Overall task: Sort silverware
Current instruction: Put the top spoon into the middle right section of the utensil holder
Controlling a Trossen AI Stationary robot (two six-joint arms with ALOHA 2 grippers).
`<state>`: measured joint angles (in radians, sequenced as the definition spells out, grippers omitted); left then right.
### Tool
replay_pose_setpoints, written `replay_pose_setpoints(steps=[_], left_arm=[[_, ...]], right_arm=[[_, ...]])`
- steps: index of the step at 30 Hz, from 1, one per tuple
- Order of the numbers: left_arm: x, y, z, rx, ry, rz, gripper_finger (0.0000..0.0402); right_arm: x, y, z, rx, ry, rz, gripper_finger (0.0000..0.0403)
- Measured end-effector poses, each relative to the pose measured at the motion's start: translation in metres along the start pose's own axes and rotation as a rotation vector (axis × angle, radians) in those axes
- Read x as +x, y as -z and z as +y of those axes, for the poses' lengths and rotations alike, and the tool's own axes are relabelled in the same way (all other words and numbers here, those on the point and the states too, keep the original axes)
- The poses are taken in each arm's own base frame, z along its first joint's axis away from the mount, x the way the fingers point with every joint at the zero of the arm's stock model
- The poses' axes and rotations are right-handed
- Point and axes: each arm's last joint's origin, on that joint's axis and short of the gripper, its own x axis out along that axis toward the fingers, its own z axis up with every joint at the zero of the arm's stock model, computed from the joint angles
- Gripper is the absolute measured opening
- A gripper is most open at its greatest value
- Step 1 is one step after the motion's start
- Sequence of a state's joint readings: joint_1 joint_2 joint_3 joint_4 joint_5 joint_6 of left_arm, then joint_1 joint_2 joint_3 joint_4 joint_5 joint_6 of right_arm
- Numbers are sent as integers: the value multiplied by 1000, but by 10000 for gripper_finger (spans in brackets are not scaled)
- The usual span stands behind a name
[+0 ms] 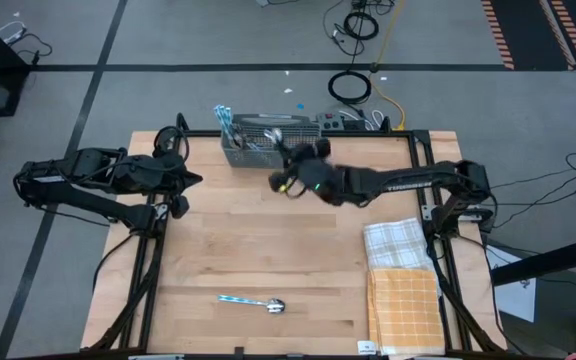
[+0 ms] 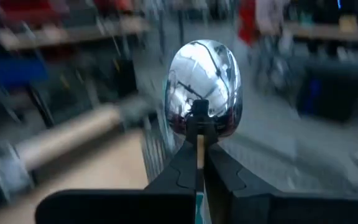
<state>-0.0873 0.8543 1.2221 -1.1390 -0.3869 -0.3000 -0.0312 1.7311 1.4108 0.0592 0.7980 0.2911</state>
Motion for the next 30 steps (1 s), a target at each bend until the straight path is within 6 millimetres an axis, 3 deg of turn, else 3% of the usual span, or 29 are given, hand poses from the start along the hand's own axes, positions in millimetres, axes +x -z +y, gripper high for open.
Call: replay_pose_setpoints(steps=[5,8,11,18,23,30], left_arm=[[0,0,0,5,-13,-7,17],[0,0,0,17,-13,-7,17],[0,0,0,20,-13,-7,17],[-5,1,3,24,-7,-24,17],[-9,1,5,33,-9,-55,17],[-14,-5,6,-7,-15,-152,17]], right_arm=[[11,-44,-15,38,-147,-268,0],[18,-59,-26,32,-275,-375,0],[28,-62,-36,35,-349,-373,0],[37,-65,-50,6,-340,-389,0],[44,-69,-60,-54,-461,-405,0],[68,-67,-104,-38,-552,-377,0]])
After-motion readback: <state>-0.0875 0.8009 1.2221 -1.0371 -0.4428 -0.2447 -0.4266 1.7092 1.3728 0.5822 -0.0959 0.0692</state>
